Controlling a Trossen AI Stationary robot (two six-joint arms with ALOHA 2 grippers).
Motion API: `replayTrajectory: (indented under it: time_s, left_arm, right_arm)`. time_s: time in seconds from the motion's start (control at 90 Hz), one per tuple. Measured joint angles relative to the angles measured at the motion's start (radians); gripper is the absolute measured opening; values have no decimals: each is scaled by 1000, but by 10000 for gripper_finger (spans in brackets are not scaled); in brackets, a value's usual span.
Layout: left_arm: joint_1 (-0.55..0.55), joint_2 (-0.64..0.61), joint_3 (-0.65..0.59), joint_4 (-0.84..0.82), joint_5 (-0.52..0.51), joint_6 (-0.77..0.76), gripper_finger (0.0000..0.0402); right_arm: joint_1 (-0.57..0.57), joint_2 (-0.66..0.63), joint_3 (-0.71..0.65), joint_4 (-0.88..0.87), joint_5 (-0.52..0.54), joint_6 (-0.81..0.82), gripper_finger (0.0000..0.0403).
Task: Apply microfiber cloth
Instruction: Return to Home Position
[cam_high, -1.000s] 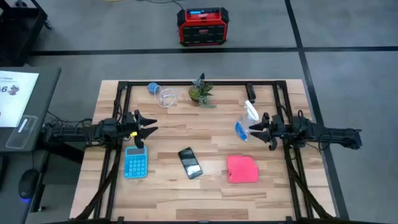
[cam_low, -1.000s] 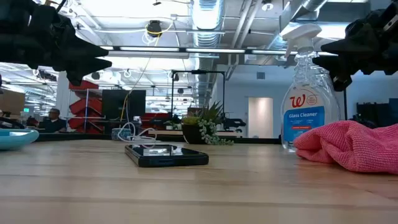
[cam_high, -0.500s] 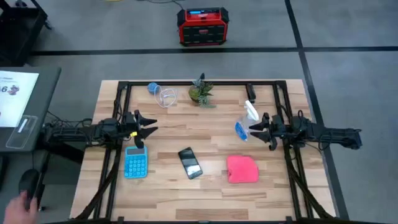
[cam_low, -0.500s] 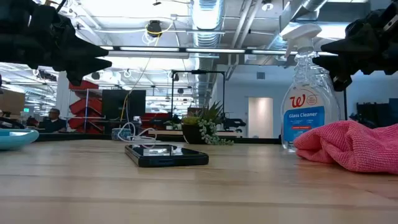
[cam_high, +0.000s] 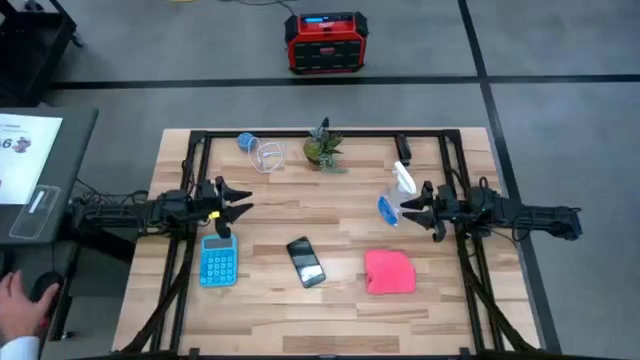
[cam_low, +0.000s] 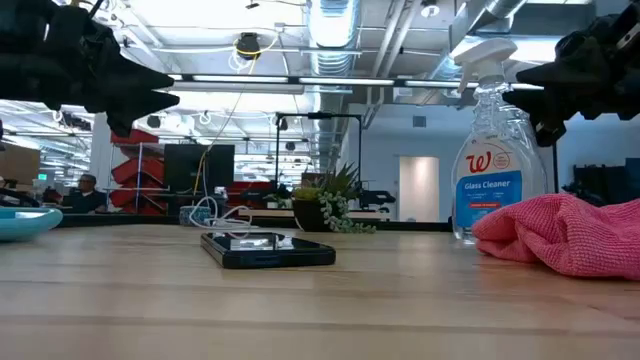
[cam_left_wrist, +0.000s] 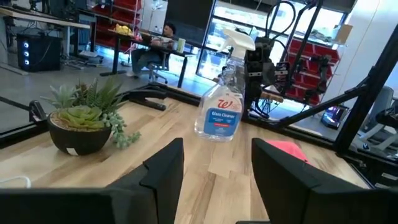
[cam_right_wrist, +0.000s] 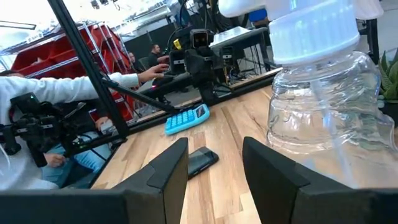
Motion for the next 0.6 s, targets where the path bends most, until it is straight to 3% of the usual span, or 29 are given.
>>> replayTrajectory:
  time_s: [0.6]
  left_arm:
    - [0,-35,0,11,-1,0,162]
  right_arm:
    - [0,0,0,-6,0,0,139]
